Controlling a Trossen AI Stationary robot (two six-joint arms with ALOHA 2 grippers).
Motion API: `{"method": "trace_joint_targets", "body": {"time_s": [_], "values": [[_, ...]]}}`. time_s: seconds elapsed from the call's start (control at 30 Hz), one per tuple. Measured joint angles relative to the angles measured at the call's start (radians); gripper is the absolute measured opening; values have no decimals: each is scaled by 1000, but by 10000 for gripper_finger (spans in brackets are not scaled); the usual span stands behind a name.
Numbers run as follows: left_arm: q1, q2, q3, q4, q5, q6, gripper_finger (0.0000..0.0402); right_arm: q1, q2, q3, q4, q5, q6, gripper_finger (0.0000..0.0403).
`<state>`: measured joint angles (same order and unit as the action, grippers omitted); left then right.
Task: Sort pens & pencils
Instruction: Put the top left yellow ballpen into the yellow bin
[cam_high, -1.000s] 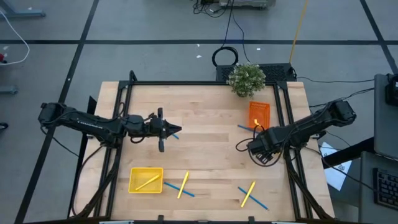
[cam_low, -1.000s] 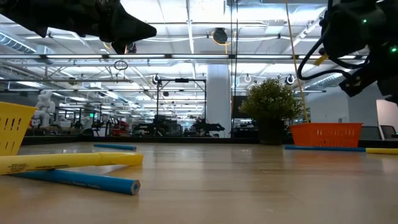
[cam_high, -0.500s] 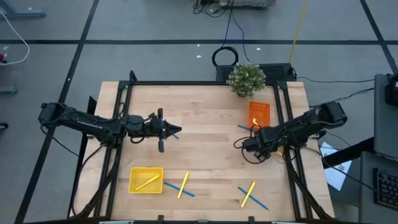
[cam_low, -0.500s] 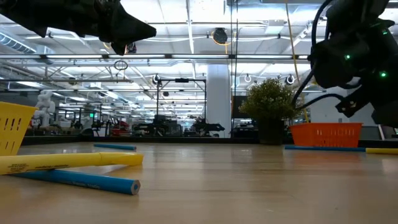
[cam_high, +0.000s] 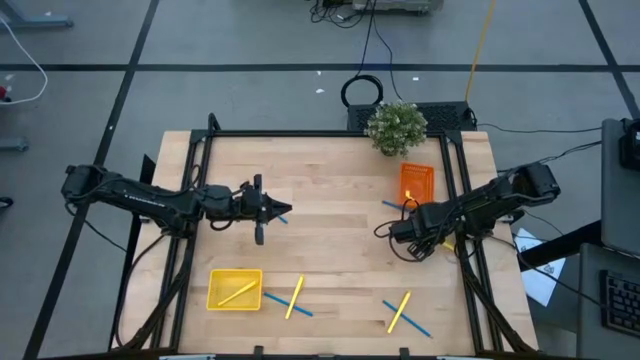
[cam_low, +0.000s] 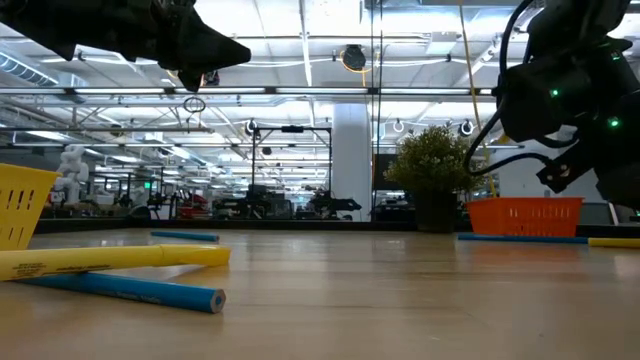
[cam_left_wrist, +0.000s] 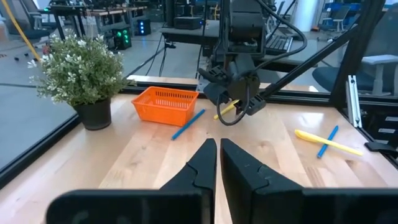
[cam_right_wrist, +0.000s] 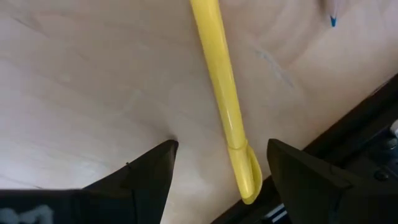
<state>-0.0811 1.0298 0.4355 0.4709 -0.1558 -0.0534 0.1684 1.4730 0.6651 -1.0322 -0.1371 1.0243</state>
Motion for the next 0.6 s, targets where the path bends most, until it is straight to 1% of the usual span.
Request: {"method": "trace_joint_targets", "body": {"time_s": [0.17,0.23,0.33,0.47,0.6], "values": [[0,0,0,0,2,-1,28,1,-46,-6,28,0,-24,249],[0,0,0,0,2,-1,28,2,-77,-6,72,0,-23,242],[0,0,0,0,2,-1,28,1,-130,-4,130,0,-22,224],[0,0,0,0,2,-2,28,2,-192,-4,257,1,-24,196],[0,0,0,0,2,-5,28,2,-208,-3,388,6,-65,174]]}}
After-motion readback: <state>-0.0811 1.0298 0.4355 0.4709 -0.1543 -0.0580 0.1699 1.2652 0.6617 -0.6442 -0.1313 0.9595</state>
